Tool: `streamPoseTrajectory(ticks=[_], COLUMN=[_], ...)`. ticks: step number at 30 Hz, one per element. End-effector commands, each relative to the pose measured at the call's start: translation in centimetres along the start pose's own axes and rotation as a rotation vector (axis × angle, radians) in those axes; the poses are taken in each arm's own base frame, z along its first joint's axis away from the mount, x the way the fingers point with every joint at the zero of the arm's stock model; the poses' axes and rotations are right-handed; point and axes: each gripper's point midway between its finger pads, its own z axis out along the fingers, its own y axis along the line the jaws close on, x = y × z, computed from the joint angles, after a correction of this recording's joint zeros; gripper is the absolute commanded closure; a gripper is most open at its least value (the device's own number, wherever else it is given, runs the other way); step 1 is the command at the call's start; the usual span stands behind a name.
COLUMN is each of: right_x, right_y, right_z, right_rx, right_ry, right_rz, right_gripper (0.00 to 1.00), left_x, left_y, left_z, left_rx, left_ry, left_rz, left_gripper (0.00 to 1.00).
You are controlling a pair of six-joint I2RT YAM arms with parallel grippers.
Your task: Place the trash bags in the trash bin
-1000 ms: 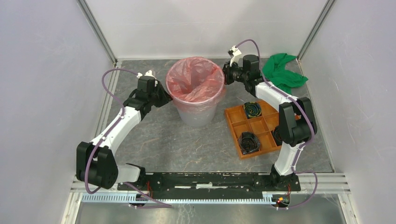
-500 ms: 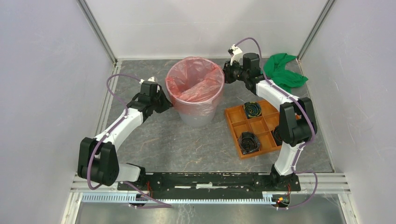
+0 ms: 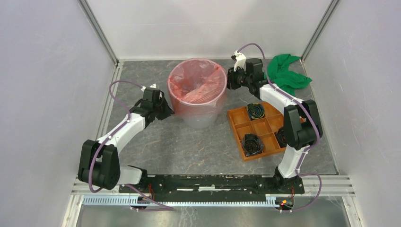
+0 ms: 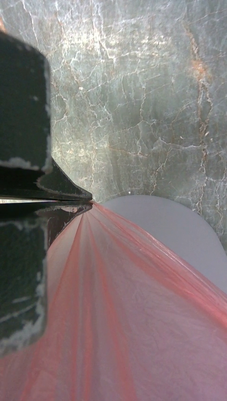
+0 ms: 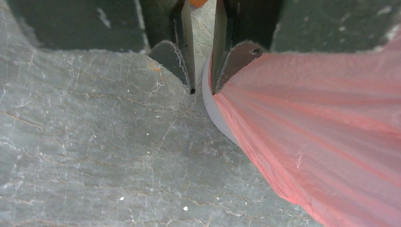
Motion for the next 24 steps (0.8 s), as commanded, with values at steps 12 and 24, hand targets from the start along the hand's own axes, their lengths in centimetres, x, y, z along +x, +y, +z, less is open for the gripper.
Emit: streamPoseTrajectory(ticks=[12,24], right_x=[-4.8,-0.2], right_y=[-2.8,9.5], right_z=[-12.6,-16.8], right_rx=[0.307,-0.156], right_ry=[-0.055,-0.205], right_rz=[0.002,0.144], right_gripper=[0.19,0.02], left_x=[-0.9,-0.4], left_y=[-1.8,-2.5], left_z=[-1.9,-2.9], left_rx=[0.099,0.16], left_ry=[-0.053,-0.05], left_rz=[-0.061,-0.052], left_gripper=[0.98,0.95])
